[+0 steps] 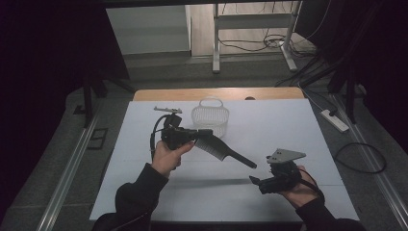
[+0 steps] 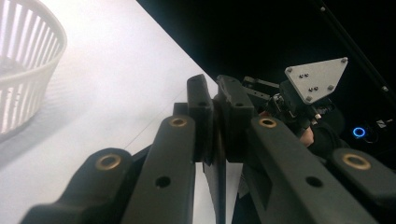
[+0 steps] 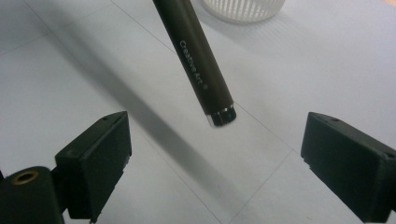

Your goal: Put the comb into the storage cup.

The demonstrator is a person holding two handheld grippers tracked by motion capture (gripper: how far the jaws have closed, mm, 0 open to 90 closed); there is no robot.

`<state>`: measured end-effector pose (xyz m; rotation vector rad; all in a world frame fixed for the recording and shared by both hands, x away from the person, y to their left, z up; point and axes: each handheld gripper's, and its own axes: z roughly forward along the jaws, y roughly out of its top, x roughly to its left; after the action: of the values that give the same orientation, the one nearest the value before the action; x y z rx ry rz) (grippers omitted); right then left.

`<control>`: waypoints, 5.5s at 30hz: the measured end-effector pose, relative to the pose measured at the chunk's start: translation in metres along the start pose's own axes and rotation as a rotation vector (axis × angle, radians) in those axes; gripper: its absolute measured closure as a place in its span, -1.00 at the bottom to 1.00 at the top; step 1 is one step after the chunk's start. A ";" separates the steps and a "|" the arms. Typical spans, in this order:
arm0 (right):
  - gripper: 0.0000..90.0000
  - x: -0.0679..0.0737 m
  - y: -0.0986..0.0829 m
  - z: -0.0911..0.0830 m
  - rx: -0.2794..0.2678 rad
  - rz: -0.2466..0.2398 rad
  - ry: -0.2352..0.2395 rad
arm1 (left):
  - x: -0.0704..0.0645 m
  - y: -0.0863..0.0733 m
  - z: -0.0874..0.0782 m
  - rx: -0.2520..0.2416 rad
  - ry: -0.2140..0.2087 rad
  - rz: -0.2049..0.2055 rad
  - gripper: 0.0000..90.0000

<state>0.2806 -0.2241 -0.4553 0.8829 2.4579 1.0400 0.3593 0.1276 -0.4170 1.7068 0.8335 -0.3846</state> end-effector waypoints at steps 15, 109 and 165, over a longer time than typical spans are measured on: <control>-0.94 -0.009 -0.006 -0.005 0.011 0.007 0.028 | -0.002 0.005 -0.012 -0.022 0.041 0.016 0.86; -0.99 -0.031 -0.073 -0.078 0.083 0.288 -0.182 | 0.017 0.091 -0.085 -0.095 0.301 -0.049 0.86; -0.96 -0.031 -0.074 -0.077 0.092 0.283 -0.174 | 0.058 0.108 -0.049 -0.068 0.392 -0.112 0.86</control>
<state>0.2344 -0.3252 -0.4549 1.3223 2.2957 0.8979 0.4672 0.1813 -0.3625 1.7004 1.2167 -0.0930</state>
